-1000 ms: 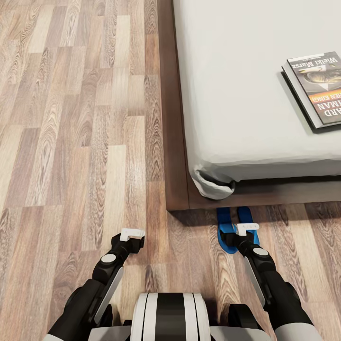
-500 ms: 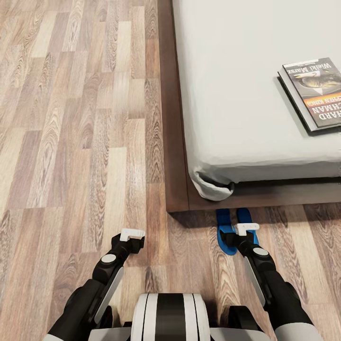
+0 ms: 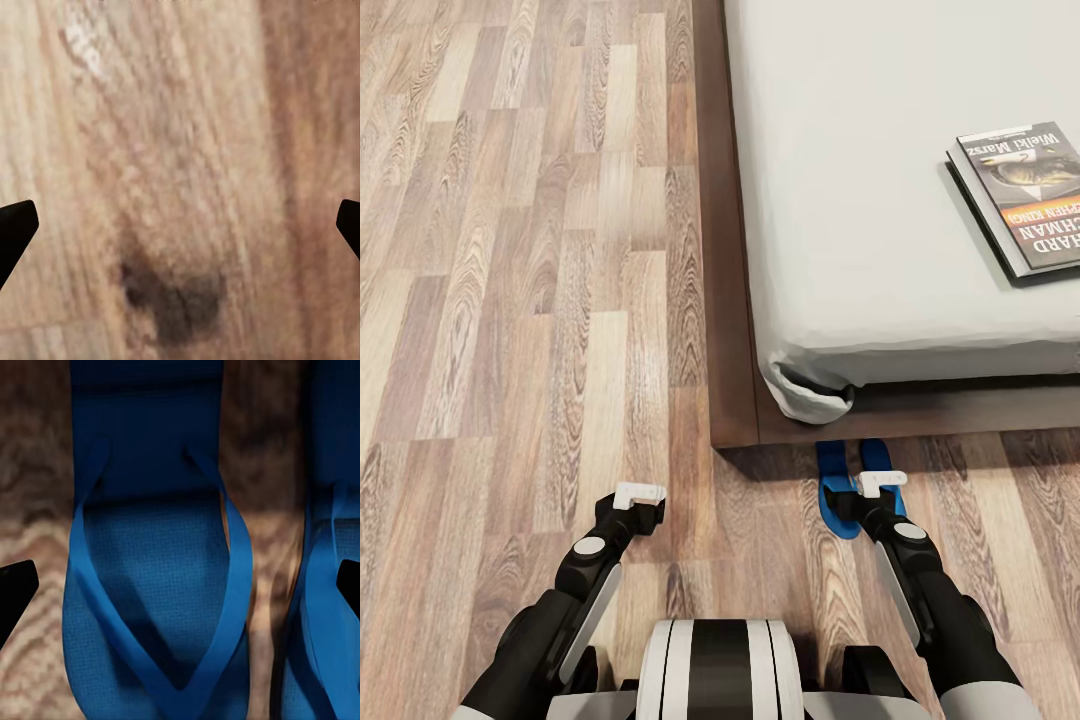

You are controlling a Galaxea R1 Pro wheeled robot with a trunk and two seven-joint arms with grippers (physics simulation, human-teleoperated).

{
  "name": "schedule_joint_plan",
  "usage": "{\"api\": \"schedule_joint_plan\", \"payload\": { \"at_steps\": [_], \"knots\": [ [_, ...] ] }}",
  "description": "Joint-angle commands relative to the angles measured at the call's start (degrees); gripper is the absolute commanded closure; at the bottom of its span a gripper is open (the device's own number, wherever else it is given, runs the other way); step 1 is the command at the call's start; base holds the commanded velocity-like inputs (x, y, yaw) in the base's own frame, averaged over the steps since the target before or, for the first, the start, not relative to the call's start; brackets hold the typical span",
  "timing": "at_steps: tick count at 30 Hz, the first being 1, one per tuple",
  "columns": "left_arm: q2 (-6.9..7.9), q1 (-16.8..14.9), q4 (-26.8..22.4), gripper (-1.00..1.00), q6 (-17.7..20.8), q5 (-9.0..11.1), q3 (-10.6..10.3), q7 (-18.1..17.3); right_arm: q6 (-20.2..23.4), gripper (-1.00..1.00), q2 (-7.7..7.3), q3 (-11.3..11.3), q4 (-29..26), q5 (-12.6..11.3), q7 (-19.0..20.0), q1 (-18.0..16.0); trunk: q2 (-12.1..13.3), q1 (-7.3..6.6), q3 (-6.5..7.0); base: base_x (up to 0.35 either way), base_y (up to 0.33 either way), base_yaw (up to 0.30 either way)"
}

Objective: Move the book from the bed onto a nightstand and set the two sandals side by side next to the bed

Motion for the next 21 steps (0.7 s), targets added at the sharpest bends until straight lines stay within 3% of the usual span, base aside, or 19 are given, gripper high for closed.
{"api": "schedule_joint_plan", "payload": {
  "at_steps": [1,9,21],
  "knots": [
    [0.02,-0.01,-0.07,-1.00,0.23,0.56,-0.11,0.50,0.31,-1.00,0.00,-0.03,-0.08,0.21,0.16,-0.01,-0.01,-0.01,-0.03,0.000,0.000,0.000],
    [0.02,-0.04,-0.07,-1.00,0.28,0.51,-0.11,0.50,0.27,-1.00,0.00,-0.03,-0.08,0.18,0.15,0.01,-0.01,-0.01,-0.03,0.000,0.000,0.000],
    [-0.06,-0.05,0.10,-1.00,0.47,0.36,-0.11,0.50,0.26,-1.00,0.00,-0.03,-0.08,0.23,0.17,0.01,0.15,-0.32,2.63,0.000,0.000,0.000]
  ]
}}
